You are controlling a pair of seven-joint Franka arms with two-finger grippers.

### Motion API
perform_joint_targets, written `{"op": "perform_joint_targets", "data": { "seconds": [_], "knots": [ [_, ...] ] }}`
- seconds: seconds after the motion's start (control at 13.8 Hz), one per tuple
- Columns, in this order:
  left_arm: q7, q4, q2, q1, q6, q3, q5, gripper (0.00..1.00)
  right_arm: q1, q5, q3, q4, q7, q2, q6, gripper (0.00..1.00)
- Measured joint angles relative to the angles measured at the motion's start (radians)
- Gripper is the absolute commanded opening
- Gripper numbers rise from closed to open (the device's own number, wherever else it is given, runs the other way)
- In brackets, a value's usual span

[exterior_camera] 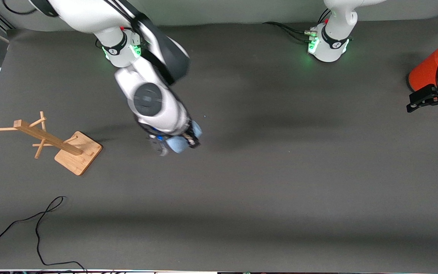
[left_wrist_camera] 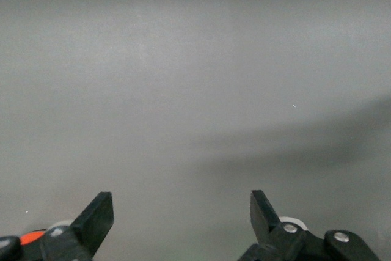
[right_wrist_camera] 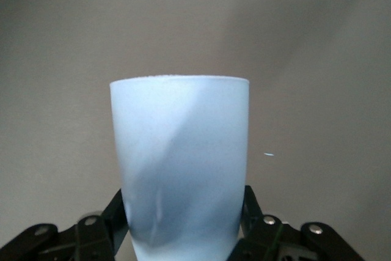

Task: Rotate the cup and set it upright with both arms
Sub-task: 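Carry the cup to mid-table and lay it on its side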

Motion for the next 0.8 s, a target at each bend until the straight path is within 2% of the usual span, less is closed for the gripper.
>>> {"op": "perform_joint_targets", "data": {
  "seconds": [0.36, 0.58, 0.65, 0.72, 0.8],
  "knots": [
    [0.000, -0.001, 0.000, 0.000, 0.000, 0.001, 0.000, 1.00, 0.128, -0.155, 0.000, 0.096, 0.150, 0.235, 0.198, 0.04],
    [0.000, -0.002, 0.000, 0.002, 0.000, 0.003, 0.000, 1.00, 0.222, -0.221, 0.000, 0.111, 0.174, 0.323, 0.221, 0.09],
    [0.000, -0.004, 0.000, 0.009, 0.000, 0.005, 0.000, 1.00, 0.254, -0.236, -0.001, 0.115, 0.178, 0.342, 0.221, 0.17],
    [0.000, -0.006, 0.000, 0.015, 0.000, 0.005, 0.004, 1.00, 0.274, -0.249, -0.001, 0.117, 0.182, 0.352, 0.222, 0.43],
    [0.000, -0.007, 0.001, 0.018, 0.000, 0.005, 0.011, 1.00, 0.286, -0.259, -0.001, 0.117, 0.184, 0.357, 0.222, 0.90]
  ]
}}
